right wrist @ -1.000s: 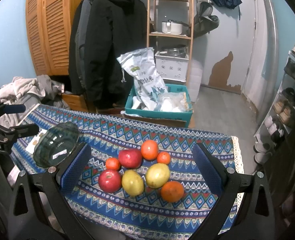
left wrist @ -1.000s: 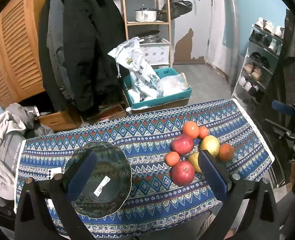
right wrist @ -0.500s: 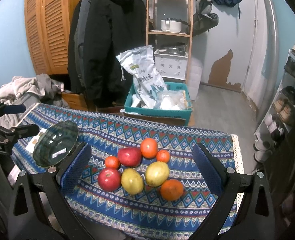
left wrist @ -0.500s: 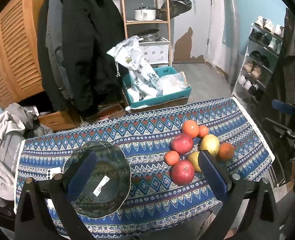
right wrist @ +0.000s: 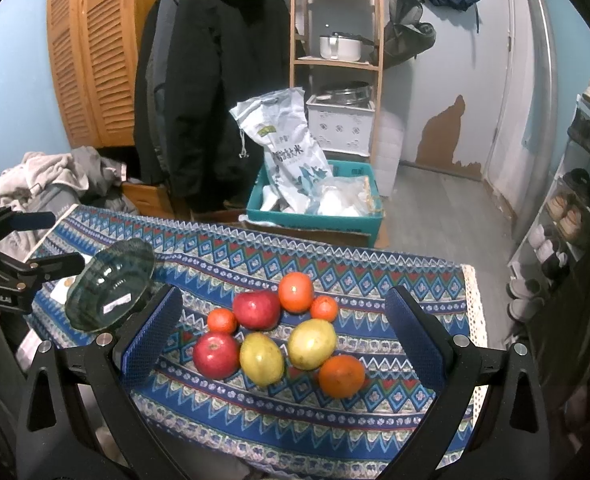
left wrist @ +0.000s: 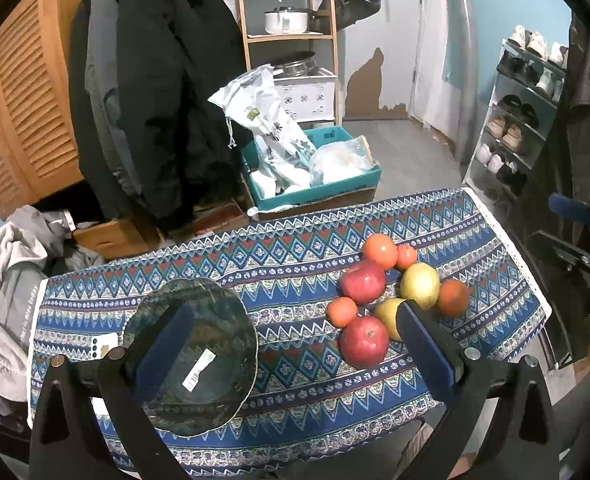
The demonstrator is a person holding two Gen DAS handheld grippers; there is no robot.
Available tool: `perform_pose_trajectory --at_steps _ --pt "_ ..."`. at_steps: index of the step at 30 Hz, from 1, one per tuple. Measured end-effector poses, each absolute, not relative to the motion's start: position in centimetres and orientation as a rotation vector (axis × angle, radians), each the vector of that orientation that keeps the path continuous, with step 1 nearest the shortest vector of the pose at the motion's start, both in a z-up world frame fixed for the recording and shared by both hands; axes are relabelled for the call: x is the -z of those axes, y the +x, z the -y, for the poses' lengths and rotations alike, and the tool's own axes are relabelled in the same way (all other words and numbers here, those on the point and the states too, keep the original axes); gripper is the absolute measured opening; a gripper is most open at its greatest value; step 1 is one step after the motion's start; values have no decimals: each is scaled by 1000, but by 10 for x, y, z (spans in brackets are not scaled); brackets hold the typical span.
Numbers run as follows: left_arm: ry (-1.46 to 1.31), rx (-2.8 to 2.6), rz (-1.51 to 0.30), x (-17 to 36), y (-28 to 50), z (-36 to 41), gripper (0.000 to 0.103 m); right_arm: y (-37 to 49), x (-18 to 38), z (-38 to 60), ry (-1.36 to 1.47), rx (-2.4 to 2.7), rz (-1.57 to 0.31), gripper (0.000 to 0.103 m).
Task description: Organize fruits
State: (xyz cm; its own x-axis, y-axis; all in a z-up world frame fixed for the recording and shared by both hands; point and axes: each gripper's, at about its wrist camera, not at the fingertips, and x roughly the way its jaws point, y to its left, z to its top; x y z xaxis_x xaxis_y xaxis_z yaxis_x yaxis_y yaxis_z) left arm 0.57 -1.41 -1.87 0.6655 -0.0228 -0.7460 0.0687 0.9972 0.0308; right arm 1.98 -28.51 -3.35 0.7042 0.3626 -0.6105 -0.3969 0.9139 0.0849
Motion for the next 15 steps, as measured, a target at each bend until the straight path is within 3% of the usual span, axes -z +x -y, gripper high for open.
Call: perform_pose_trajectory --at_steps 15 --pt "56 78 -940 60 34 30 102 40 62 300 -77 -375 -789 100"
